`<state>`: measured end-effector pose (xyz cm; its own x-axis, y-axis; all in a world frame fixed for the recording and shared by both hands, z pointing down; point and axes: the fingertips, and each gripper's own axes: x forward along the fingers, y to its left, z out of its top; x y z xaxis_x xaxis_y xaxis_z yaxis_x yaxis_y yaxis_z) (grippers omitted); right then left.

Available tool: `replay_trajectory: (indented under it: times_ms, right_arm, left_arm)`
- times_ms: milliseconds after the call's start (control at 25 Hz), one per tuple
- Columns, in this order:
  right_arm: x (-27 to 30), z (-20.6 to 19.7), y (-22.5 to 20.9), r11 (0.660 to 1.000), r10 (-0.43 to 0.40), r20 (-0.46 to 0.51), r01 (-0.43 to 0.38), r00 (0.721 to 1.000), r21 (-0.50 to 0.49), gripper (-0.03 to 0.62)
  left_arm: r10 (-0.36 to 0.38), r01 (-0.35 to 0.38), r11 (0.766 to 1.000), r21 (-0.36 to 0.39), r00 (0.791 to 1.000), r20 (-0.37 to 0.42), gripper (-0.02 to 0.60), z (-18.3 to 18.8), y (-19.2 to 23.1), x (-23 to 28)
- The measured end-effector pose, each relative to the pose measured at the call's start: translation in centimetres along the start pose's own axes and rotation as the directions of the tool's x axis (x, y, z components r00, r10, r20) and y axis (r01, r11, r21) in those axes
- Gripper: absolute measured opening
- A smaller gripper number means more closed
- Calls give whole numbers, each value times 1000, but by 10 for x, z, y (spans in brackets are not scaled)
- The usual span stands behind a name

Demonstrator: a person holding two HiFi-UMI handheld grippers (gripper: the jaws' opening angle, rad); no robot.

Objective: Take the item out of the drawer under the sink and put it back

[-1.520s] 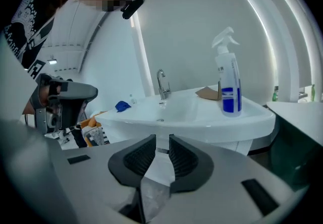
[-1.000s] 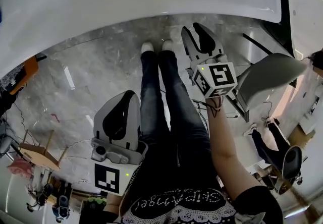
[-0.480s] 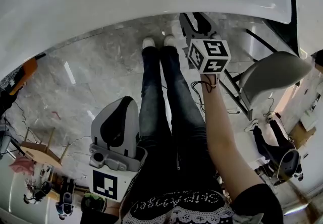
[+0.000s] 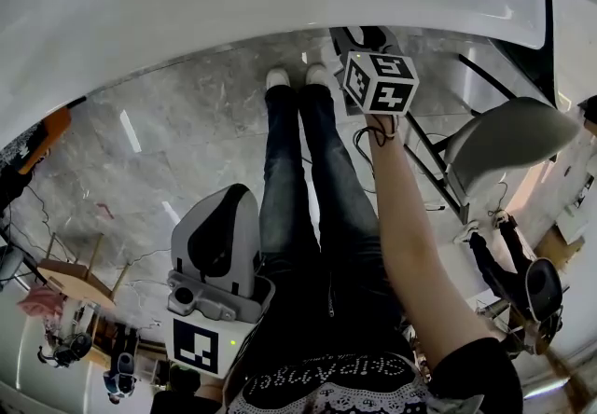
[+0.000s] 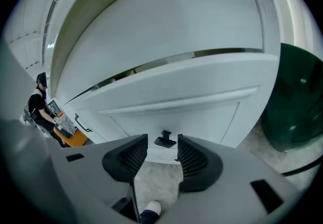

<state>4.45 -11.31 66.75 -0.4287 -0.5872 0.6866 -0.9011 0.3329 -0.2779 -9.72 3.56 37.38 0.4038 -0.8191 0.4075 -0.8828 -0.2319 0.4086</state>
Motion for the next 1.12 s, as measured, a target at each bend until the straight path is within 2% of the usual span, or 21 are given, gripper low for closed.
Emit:
replay_trajectory:
  times_ms: [480,1120]
  right_arm:
    - [23,-6,-10,997,-11,-23,13,1000,81,173]
    - [21,-6,-6,998,13,-6,-13,1000,59,160]
  left_arm:
    - [-1,1,1000,-6,1000,-5,5,-4,1,4]
    - [-8,8,1000,-9,1000,0,5,1,0,2]
